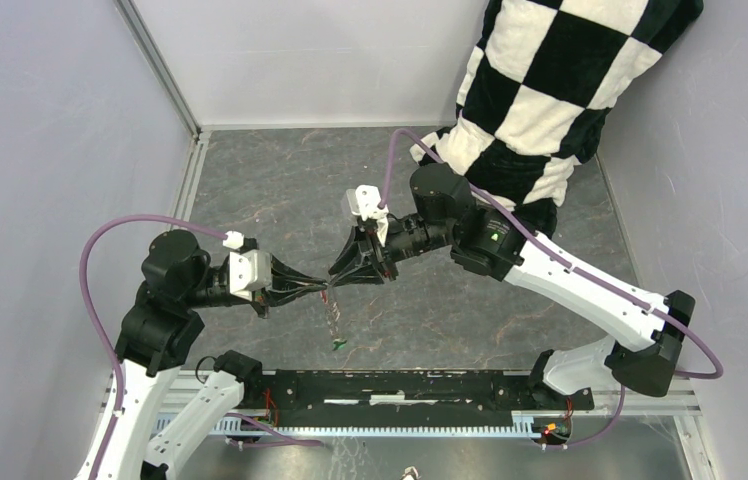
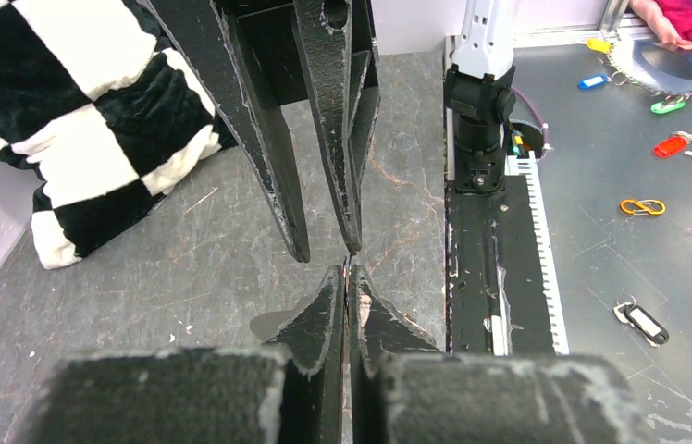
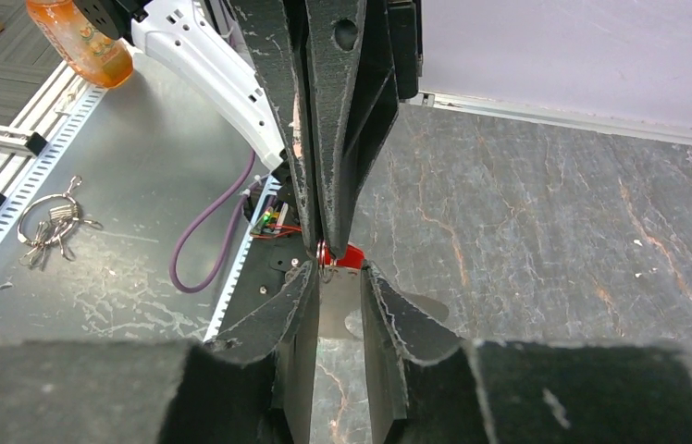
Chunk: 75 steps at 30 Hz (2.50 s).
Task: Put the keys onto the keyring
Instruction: Adjust the key on the keyring.
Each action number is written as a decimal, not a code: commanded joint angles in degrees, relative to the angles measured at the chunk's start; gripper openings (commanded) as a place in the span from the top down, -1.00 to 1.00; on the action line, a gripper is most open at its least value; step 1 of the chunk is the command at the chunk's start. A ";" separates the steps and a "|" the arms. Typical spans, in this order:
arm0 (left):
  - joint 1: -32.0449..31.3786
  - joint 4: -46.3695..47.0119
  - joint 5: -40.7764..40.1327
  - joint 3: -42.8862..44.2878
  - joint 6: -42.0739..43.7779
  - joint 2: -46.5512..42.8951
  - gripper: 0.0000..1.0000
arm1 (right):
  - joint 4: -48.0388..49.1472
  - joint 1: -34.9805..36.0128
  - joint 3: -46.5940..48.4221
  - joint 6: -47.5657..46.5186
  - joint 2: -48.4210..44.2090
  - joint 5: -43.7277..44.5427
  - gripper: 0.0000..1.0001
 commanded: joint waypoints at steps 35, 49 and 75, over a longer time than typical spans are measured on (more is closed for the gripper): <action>-0.15 5.23 -2.90 -1.80 -0.39 -0.89 0.95 | 6.05 0.87 -0.99 4.17 2.00 -0.36 0.93; -0.18 -1.35 -2.14 1.70 4.60 -0.80 0.27 | 18.92 -0.77 -11.63 10.56 -5.70 3.15 1.00; -0.10 -2.39 -6.09 -2.12 15.15 -2.97 0.32 | 18.69 -1.81 -10.84 11.44 -4.93 -2.16 0.99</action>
